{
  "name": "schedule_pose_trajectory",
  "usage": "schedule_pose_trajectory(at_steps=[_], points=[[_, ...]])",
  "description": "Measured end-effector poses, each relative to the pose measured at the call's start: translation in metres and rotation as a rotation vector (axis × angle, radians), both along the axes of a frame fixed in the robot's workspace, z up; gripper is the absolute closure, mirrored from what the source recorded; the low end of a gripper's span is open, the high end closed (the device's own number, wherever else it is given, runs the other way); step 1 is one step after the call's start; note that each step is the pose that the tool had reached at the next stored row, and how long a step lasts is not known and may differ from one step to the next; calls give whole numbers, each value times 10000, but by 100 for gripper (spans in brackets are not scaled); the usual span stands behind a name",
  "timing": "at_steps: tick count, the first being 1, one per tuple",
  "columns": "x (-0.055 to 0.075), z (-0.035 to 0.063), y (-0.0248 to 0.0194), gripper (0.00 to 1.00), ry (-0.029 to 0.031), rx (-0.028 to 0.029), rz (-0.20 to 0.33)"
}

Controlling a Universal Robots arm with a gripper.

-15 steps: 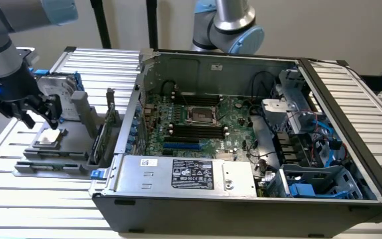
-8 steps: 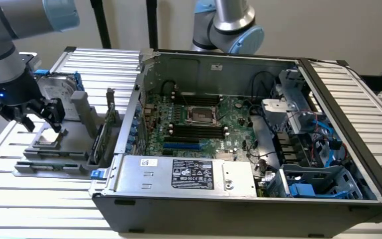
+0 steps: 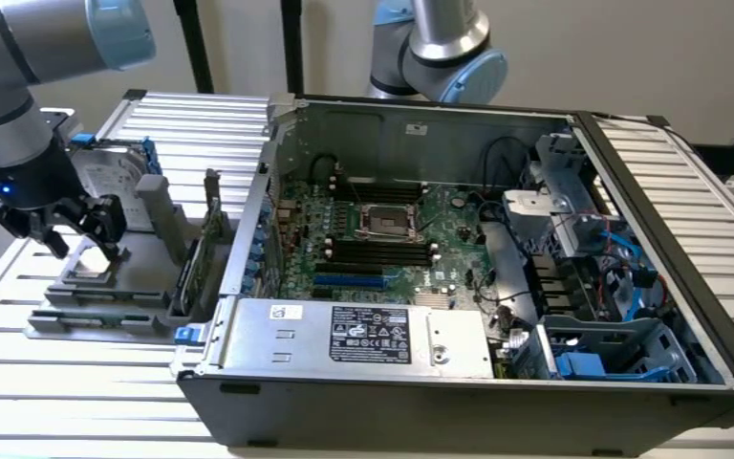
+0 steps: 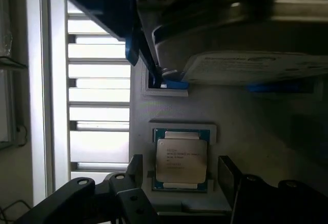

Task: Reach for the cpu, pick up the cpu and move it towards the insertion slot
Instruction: 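Pick up the cpu and move it towards the insertion slot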

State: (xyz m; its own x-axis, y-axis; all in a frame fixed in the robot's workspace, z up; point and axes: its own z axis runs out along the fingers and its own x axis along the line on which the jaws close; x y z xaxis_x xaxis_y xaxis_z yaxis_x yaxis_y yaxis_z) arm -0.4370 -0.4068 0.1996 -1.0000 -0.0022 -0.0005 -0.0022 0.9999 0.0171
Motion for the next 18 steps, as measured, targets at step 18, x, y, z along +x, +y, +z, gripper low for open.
schedule_pose_trajectory(at_steps=[18], points=[[6, -113, -6, 31, 0, -9, -164]])
